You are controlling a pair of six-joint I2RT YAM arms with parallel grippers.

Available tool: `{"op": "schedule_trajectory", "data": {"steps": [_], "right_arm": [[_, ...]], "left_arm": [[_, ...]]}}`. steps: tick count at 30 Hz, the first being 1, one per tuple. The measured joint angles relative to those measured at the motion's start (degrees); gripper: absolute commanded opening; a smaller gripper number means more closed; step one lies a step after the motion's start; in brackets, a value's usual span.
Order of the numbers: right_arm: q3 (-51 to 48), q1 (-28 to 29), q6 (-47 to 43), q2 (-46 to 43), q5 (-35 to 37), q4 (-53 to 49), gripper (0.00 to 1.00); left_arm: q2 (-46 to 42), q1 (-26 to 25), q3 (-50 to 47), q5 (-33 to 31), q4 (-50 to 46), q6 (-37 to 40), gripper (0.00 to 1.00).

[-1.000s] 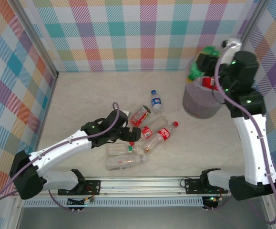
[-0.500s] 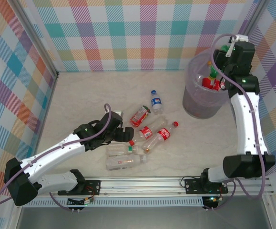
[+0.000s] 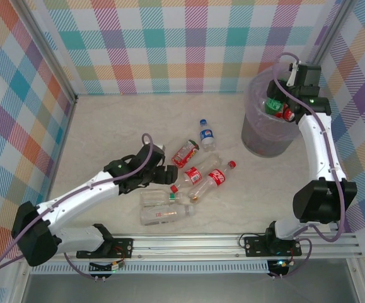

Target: Put the plastic bottles in the bin

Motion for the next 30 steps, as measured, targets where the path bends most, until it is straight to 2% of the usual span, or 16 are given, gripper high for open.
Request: {"op": "schedule_trajectory", "data": {"steps": [5,11,15,19,27,30], "right_arm": [[2.4,0.0,-0.3,-0.7,-1.7,-3.6,0.99],[1.2,-0.1,1.7,-8.8,-5.0,-5.8,1.0],[-2.7,-0.1,5.5,-17.6,-10.7,-5.5,1.0],[-10.6,0.9,10.0,-26.7,-17.2,-3.9,0.98],[-35.1,2.8,20.8,-48.7,-25.9,-2.6,0.96],[-37.1,2.8,22.3,-51.4,-28.7,-2.9,0.96]], "left_arm": [[7.6,1.6,6.2,1.9,0.7,3.5,0.9],[17.8,3.9,15.1,4.3,1.5,7.2,0.9],[25.6,4.3,23.1,4.6,0.3,9.9,0.93],[29.0,4.3,25.6,3.4,-0.5,12.8,0.95],[30.4,4.3,25.3,2.1,-3.7,16.3,0.99],[30.9,4.3,23.6,2.1,-3.7,16.5,0.99]]}}
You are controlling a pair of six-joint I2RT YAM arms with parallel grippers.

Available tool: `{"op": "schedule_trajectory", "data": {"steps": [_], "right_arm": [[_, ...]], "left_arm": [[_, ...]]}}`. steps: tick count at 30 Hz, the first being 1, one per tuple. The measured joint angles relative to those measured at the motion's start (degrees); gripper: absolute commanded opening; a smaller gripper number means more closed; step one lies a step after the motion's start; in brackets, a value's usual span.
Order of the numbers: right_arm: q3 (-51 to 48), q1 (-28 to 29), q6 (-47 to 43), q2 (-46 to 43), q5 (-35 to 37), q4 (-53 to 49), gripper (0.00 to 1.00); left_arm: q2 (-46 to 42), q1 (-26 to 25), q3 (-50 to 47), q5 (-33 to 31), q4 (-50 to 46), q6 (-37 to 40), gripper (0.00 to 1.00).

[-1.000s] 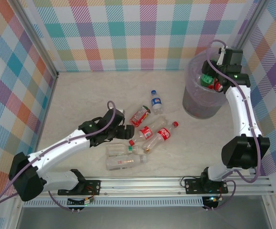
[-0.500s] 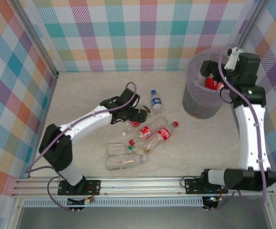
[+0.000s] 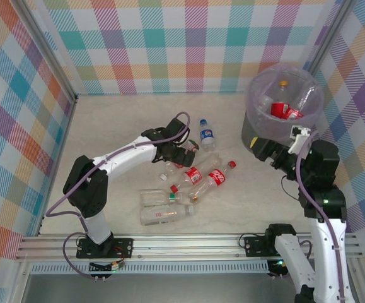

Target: Put the plastic bottles in the bin

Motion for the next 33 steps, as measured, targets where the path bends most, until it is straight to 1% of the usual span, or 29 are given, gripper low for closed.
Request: {"op": "schedule_trajectory", "data": {"steps": [3,6,11,16,20,22,25,29,33], "right_arm": [[-0.2,0.0,0.9,2.8,-3.6,1.7,0.95],[-1.9,0.0,1.8,5.4,-5.6,3.3,0.96],[-5.4,0.0,2.8,6.2,-7.3,4.0,0.96],[-5.7,0.0,2.8,7.2,-8.5,5.2,0.96],[-6.4,0.3,3.0,8.6,-9.5,7.3,0.96],[-6.6,0.7,3.0,9.0,-9.6,7.5,0.96],[-6.8,1.3,3.0,9.3,-9.6,8.2,0.96],[-7.6,3.5,3.7,10.1,-9.2,10.2,0.96],[-7.7,8.8,4.1,13.7,-8.3,13.0,0.96]], "left_arm": [[1.5,0.0,-1.2,-0.1,0.0,0.0,0.97],[3.5,0.0,-1.7,-1.0,0.6,-0.6,0.94],[5.6,0.0,-1.9,-1.5,1.8,-1.9,0.87],[8.3,0.0,-1.8,-1.5,3.4,-3.1,0.79],[8.6,0.0,-1.8,-2.0,4.3,-4.0,0.73],[8.6,0.0,-1.8,-2.6,4.4,-4.4,0.68],[8.6,0.0,-1.9,-3.6,4.7,-4.3,0.64],[8.3,0.1,-1.8,-5.0,4.8,-3.9,0.63],[5.0,0.1,-1.3,-6.0,3.0,-3.5,0.63]]}}
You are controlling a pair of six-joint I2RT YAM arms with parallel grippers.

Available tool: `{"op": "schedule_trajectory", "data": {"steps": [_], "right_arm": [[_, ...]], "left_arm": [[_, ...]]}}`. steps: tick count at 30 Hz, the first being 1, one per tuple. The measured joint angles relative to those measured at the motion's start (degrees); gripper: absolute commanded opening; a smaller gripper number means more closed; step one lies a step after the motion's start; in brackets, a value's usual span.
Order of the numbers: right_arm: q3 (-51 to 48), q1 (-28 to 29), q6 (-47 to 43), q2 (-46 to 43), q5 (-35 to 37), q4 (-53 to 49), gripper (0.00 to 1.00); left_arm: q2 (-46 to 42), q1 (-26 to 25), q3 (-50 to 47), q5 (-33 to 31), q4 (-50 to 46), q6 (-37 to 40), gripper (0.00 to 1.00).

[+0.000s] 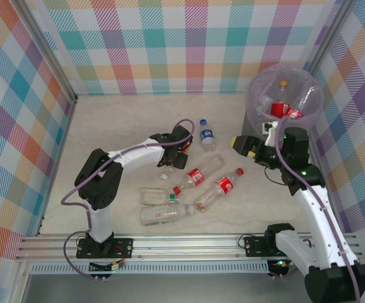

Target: Put the plastic bottles in the bin

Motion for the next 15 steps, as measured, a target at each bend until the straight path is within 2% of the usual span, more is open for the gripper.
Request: {"op": "schedule_trajectory", "data": {"steps": [4,9,15], "right_arm": [[-0.3,3.5,1.1,4.0,-0.9,5.4,0.97],[-2.6,6.4,5.0,8.0,-3.0,16.0,0.96],[-2.6,11.1,6.2,12.7,-3.0,21.7,0.96]], "left_arm": [[-9.0,0.0,0.2,4.3,0.6,-2.1,0.63],[-20.7,-0.2,-2.8,15.6,9.1,-7.0,0.59],[-21.6,-2.0,-6.5,25.5,14.5,-9.8,0.57]]}}
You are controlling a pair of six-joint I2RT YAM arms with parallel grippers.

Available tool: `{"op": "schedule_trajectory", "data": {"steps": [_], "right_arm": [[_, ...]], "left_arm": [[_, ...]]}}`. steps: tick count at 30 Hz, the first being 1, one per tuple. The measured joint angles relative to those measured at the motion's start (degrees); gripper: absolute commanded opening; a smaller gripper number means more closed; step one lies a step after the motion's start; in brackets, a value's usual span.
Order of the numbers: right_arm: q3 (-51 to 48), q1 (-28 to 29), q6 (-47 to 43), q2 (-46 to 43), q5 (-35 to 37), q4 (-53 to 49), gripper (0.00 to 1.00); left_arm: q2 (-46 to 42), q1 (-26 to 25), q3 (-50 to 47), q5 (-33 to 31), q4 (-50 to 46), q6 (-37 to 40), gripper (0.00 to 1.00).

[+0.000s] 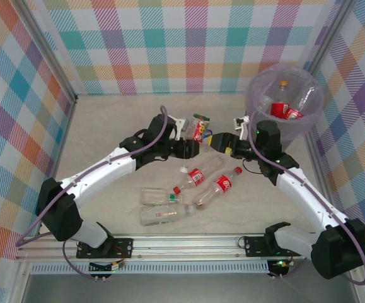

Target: Put the plastic bottles in the bin

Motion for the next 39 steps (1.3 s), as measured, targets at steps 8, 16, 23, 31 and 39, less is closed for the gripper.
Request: {"op": "schedule_trajectory", "data": {"steps": [8,16,23,31,39], "right_arm": [[0.0,1.7,0.1,1.6,2.8,2.0,0.93],[0.0,1.7,-0.1,0.3,8.9,1.7,0.79],[-0.1,1.7,-0.3,-0.7,11.9,-0.3,0.62],[0.0,1.7,-0.3,-1.7,13.8,-0.5,0.57],[15.9,1.7,-11.6,-0.8,25.4,-15.2,0.54]], "left_arm": [[1.0,-2.5,-0.9,7.5,3.6,-0.6,0.54],[1.6,-3.7,-1.4,11.3,5.8,-0.5,0.52],[3.2,-4.2,-1.4,12.3,6.3,-0.1,0.58],[3.3,-4.3,-1.3,10.8,8.7,-2.3,1.0],[-2.6,-4.3,-2.9,-0.2,6.6,-3.5,1.0]]}}
